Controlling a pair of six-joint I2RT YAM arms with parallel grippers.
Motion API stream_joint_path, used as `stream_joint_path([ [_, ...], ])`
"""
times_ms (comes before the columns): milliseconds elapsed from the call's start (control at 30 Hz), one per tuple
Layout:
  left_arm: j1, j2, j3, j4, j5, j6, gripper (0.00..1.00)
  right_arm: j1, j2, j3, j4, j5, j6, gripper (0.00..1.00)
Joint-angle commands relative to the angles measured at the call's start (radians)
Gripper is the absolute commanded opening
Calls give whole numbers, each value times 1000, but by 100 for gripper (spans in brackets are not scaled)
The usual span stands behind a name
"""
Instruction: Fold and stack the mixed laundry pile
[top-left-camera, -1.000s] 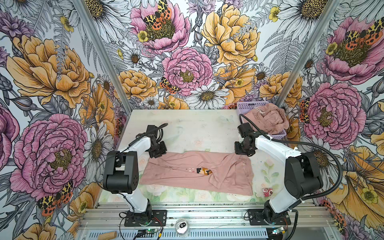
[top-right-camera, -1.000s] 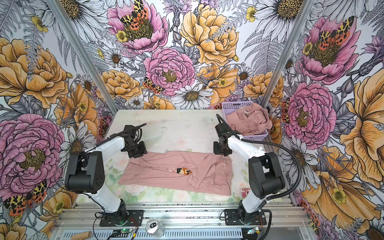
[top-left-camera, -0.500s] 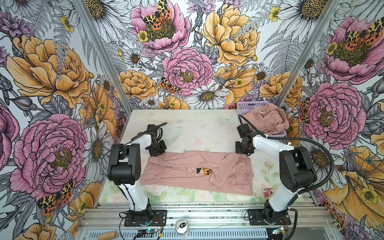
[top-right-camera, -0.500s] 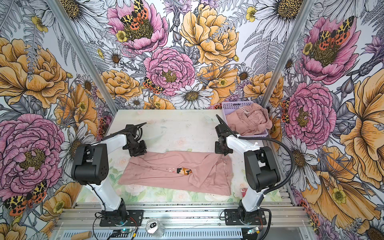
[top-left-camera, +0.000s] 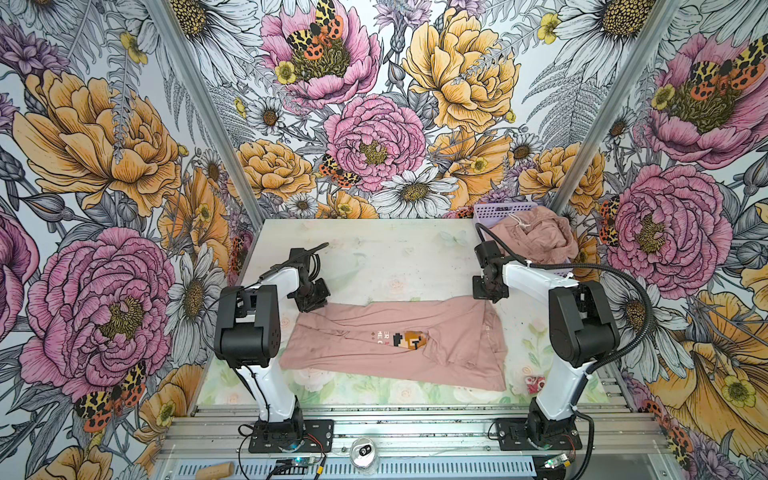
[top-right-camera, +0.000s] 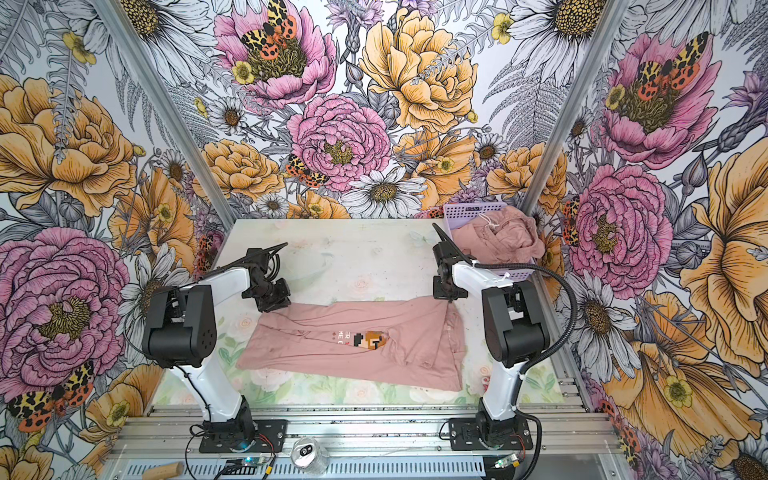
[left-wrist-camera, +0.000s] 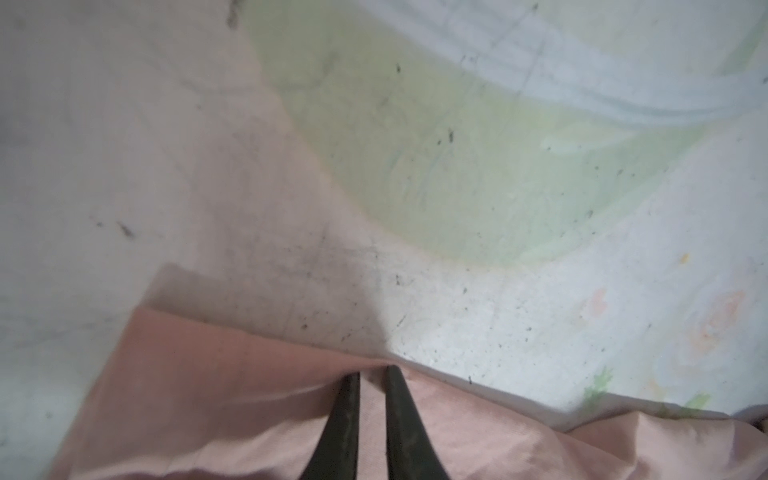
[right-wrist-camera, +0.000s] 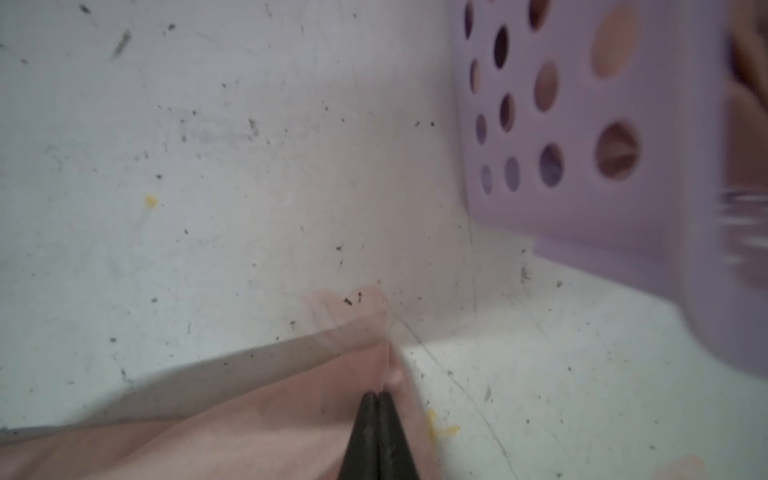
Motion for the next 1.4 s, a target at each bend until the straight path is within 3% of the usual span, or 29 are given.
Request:
stream_joint_path([
  [0,23,87,-26,29,-83,0,15,-1,50,67,31,22,-12,0],
  [167,23,69,-30,28,-78,-3,15,2,59,93,9,13,-19,0],
  [233,20,34,-42,27,-71,-8,16,2,28,86,-14,-3,-20,9],
  [367,-9,-102,-59,4,-92,-14,38,12,-66,61,-85,-45,-16,29],
  [567,-140,-277,-72,-66,-105,-50,52,43,-245,-36,-180,-98,35,37],
  [767,-444,-360,-87,-47,-71,-193,51,60,-441,-275,-190,-274,149,38],
  [1000,-766,-246,-83,147,17,-351,42,139,-607,-474,-182,-329,243,38],
  [1167,-874,-110,-36,235,78,-398,39,156,-649,-547,-137,-349,275,38],
  [1367,-923,-39,-10,253,66,-392,38,168,-629,-630,11,-382,300,38],
])
